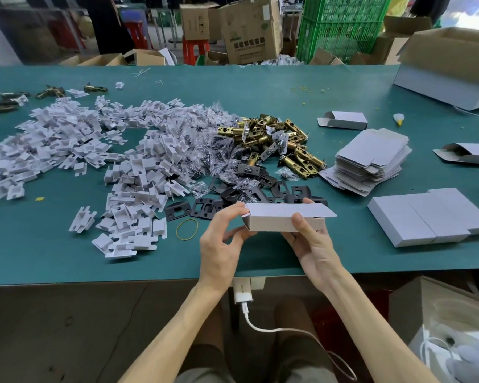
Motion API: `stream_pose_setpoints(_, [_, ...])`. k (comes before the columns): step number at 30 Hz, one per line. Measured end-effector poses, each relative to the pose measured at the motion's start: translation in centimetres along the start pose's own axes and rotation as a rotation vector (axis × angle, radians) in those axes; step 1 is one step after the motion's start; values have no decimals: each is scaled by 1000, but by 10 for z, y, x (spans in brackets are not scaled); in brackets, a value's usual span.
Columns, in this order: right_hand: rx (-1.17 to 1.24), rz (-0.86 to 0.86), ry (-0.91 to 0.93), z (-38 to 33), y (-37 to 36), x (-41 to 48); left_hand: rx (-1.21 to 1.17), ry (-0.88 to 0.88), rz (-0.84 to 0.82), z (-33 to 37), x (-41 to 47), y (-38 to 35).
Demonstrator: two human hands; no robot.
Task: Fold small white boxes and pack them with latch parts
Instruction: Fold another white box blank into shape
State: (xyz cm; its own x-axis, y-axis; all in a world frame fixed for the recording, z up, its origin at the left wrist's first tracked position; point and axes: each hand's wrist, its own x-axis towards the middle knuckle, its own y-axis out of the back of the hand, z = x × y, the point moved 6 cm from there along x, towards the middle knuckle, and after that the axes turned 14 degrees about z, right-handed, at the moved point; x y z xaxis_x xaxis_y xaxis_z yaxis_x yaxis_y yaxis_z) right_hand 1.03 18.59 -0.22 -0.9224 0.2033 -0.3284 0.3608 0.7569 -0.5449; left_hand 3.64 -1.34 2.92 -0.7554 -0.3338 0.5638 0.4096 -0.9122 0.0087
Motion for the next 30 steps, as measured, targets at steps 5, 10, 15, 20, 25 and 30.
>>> stream_pose_setpoints(5, [-17,-11,12,-1,-2,-1,54,-13,2,-1,0,0])
stream_pose_setpoints(10, [-59,-13,27,0,-4,-1,96,-67,7,2,-1,1])
stream_pose_setpoints(15, [-74,-15,33,2,-3,1,121,-119,1,8,-2,-1])
stream_pose_setpoints(20, [-67,-15,44,2,-3,2,152,-106,0,11,-4,-1])
stream_pose_setpoints(25, [-54,-9,46,2,-2,1,190,-70,-17,7,-6,-2])
stream_pose_setpoints(30, [-64,-15,36,4,-1,1,144,-70,-67,7,-5,-6])
